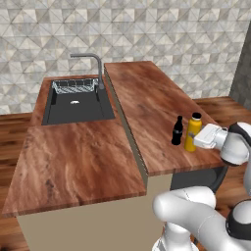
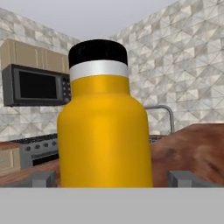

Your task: Pick the water bottle, bottled drink from the counter and place them in the open cabinet.

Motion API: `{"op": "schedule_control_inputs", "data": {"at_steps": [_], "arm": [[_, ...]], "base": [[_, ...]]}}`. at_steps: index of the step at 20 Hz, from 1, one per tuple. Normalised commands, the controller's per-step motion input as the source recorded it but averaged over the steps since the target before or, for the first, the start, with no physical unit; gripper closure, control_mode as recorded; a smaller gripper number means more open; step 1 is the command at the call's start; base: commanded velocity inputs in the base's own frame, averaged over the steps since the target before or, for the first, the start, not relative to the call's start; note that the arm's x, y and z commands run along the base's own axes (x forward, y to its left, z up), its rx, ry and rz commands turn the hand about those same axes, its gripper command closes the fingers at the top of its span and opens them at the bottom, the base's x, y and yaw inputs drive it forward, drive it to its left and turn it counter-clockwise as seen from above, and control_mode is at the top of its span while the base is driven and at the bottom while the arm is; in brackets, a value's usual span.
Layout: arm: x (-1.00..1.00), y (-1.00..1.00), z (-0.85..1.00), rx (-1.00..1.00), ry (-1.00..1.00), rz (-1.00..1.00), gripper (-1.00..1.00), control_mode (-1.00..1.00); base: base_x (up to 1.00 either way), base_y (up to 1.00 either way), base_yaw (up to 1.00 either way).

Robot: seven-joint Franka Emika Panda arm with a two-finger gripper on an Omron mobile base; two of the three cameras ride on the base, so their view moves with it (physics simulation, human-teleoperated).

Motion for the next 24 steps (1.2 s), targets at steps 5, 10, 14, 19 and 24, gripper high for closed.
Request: {"op": "schedule_control_inputs", "data": {"at_steps": [5,10,14,19,24], "arm": [[0.01,0.00,0.04,0.07,0.00,0.00,-1.00,-1.00],[0.00,0.01,0.04,0.04,0.00,0.00,1.00,-1.00],[-0.07,0.01,0.03,0.00,0.00,0.00,1.00,-1.00],[-0.08,0.00,0.08,0.00,-0.01,0.00,1.00,-1.00],[-0.27,0.00,0.23,0.00,-0.01,0.00,1.00,-1.00]], "base": [[0.00,0.00,0.00],[0.00,0.00,0.00],[0.00,0.00,0.00],[0.00,0.00,0.00],[0.00,0.00,0.00]]}}
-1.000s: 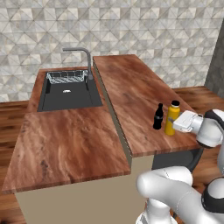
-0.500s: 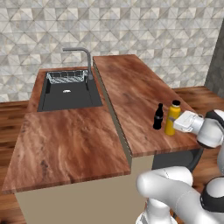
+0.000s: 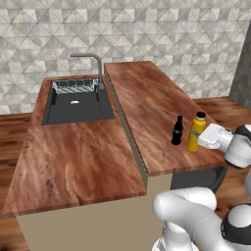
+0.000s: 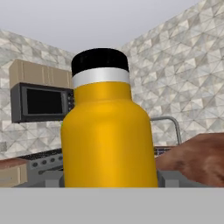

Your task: Pick the water bottle, bottled drink from the counter and place them in the open cabinet.

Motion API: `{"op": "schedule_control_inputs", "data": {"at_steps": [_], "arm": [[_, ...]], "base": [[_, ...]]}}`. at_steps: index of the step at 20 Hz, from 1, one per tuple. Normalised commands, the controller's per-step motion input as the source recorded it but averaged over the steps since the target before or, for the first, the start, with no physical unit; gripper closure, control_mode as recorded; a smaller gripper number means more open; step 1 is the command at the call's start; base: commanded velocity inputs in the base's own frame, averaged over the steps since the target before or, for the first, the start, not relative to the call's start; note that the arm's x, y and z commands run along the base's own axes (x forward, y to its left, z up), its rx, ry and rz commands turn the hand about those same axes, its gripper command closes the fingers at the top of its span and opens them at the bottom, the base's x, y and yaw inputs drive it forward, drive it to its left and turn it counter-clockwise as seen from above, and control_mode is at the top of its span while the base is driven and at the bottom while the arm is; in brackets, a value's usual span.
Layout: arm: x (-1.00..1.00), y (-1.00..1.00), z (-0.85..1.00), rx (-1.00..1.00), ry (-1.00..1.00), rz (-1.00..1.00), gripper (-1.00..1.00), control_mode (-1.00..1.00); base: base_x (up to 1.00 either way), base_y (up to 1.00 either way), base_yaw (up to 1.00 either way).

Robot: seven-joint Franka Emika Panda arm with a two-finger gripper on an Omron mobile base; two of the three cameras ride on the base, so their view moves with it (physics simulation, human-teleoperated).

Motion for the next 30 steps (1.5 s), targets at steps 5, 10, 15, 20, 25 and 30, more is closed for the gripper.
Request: {"op": "schedule_control_inputs", "data": {"at_steps": [5,10,15,20,25,30], "arm": [[-0.44,0.02,0.42,0.00,0.02,0.00,1.00,-1.00],[-0.41,0.16,0.39,0.00,0.14,-0.03,1.00,-1.00],[-0.46,0.17,0.34,0.01,0.08,-0.07,1.00,-1.00],[-0.54,0.18,0.27,0.04,-0.05,-0.08,1.00,-1.00],[-0.48,0.26,0.19,0.01,-0.22,-0.05,1.00,-1.00],[-0.29,0.25,0.17,0.00,-0.07,-0.02,1.00,-1.00]], "base": [[0.00,0.00,0.00],[0.00,0.00,0.00],[0.00,0.00,0.00],[0.00,0.00,0.00],[0.00,0.00,0.00],[0.00,0.00,0.00]]}}
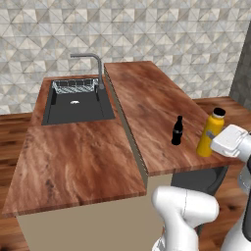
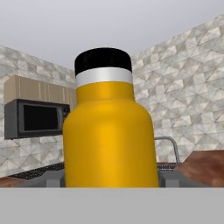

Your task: Pick the water bottle, bottled drink from the counter and place them in the open cabinet.

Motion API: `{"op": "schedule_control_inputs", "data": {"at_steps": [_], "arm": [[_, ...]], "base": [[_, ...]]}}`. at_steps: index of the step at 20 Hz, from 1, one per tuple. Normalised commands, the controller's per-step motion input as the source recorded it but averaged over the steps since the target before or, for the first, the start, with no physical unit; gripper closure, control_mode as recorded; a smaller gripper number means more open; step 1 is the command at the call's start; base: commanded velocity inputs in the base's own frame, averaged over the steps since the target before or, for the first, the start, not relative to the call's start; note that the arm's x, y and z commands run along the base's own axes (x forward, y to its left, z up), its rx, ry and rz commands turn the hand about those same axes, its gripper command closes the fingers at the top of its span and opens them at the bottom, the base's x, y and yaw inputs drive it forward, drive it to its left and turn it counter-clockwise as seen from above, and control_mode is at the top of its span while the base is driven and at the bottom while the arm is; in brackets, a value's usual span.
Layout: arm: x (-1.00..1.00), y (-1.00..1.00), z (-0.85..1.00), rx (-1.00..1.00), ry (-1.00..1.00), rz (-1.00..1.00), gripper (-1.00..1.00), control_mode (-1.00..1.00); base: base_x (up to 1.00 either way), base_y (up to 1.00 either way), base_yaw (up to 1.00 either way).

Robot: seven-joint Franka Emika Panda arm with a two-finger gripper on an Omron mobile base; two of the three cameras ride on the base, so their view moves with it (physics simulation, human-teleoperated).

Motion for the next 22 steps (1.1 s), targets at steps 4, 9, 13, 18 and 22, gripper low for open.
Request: {"op": "schedule_control_inputs", "data": {"at_steps": [4,9,13,18,22], "arm": [[-0.18,0.21,0.18,0.00,0.00,-0.01,1.00,-1.00],[-0.05,0.10,0.11,-0.01,0.07,-0.01,1.00,-1.00],[0.00,0.00,0.00,0.00,0.00,0.00,1.00,-1.00],[0.00,0.00,0.00,0.00,0.00,0.00,1.00,-1.00],[0.00,0.00,0.00,0.00,0.00,0.00,1.00,-1.00]], "base": [[0.00,0.00,0.00],[0.00,0.00,0.00],[0.00,0.00,0.00],[0.00,0.00,0.00],[0.00,0.00,0.00]]}}
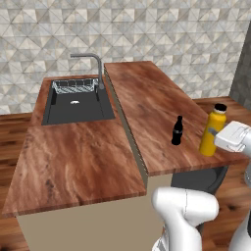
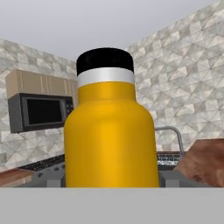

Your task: Pick the water bottle, bottled drink from the counter and place them in the open cabinet.

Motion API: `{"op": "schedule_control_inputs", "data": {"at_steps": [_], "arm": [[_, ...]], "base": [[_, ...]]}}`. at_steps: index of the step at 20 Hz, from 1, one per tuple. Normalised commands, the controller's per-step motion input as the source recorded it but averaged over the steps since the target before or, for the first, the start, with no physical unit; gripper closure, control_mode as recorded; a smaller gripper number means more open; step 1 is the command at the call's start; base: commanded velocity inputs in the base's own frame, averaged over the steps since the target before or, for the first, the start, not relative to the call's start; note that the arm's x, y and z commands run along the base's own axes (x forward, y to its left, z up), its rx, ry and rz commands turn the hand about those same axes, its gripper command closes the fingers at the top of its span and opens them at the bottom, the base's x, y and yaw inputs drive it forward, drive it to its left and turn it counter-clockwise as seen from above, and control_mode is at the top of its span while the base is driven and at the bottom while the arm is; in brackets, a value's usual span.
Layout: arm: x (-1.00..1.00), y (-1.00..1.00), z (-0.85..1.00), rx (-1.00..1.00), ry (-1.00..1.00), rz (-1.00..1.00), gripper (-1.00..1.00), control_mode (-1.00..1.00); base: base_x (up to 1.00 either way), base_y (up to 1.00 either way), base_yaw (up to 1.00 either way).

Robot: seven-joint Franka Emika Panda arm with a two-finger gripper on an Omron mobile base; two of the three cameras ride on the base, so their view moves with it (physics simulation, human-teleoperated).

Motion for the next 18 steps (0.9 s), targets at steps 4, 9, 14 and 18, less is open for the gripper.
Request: {"op": "schedule_control_inputs", "data": {"at_steps": [4,9,14,18], "arm": [[0.00,0.00,0.00,0.00,0.00,0.00,1.00,1.00],[0.00,0.00,0.00,0.00,0.00,0.00,1.00,1.00],[0.00,0.00,0.00,0.00,0.00,0.00,1.00,1.00],[0.00,0.00,0.00,0.00,0.00,0.00,1.00,1.00]], "base": [[0.00,0.00,0.00],[-0.04,0.00,0.00],[-0.34,0.00,0.00],[-0.45,0.02,0.15]]}}
